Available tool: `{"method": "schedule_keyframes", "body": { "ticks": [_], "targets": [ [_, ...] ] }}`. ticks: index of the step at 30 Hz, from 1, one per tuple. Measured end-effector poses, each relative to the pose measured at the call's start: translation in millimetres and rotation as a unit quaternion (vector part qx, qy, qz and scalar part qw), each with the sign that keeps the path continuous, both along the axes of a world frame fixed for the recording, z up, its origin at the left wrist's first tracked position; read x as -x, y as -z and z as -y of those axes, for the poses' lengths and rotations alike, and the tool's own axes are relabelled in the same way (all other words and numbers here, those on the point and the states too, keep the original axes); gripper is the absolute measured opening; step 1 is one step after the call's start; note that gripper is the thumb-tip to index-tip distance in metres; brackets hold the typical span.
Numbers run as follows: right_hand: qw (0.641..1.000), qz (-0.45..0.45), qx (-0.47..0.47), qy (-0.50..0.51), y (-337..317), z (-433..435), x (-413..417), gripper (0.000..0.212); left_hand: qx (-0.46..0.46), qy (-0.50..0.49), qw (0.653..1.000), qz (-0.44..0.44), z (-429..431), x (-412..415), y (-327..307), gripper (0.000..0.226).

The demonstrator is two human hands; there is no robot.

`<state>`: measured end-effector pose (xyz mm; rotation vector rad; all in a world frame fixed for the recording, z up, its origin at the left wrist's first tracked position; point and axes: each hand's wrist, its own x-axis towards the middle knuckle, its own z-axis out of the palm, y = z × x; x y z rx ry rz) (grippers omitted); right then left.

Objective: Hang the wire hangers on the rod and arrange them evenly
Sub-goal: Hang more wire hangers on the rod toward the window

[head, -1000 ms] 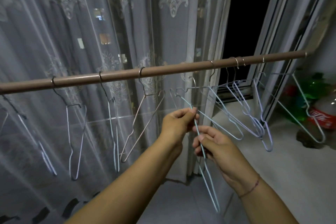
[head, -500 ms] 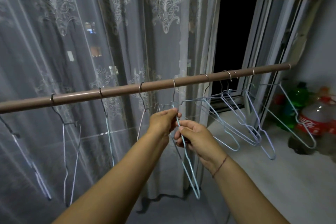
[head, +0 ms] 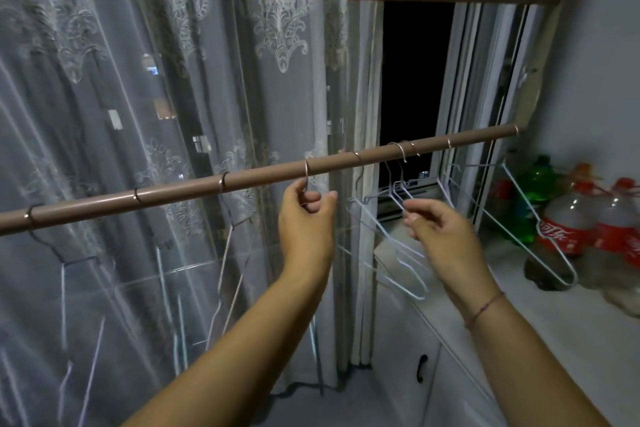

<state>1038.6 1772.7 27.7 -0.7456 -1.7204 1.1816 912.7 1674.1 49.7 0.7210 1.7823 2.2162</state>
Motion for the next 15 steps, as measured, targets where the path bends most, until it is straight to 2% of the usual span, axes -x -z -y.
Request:
{"method": "schedule_keyframes", "body": {
  "ticks": [4,7,9,11,15],
  "targets": [
    [0.999,0.024,-0.037,0.014,-1.1,-36.7,-20.0,0.024,-0.074,-0.052,0.996,-0.009,-30.8,-40.0,-6.9,0.07],
    [0.996,0.066,-0.061,-0.015,8.5,-56.2,-24.8,0.025,-0.127,-0.111,0.985,-0.023,-46.9,-66.1,-4.3,0.052],
    [0.992,0.09,-0.07,-0.048,13.9,-66.0,-26.4,0.026,-0.101,-0.1,0.989,-0.046,-59.8,-82.0,0.2,0.032],
    [0.988,0.111,-0.076,-0.076,15.7,-73.4,-27.0,0.026,-0.059,-0.054,0.997,-0.025,-77.2,-90.9,5.0,0.019],
    [0.981,0.13,-0.072,-0.122,16.8,-81.6,-21.9,0.027,0.026,-0.041,0.997,0.056,-108.3,-84.0,14.0,0.023]
  ]
}}
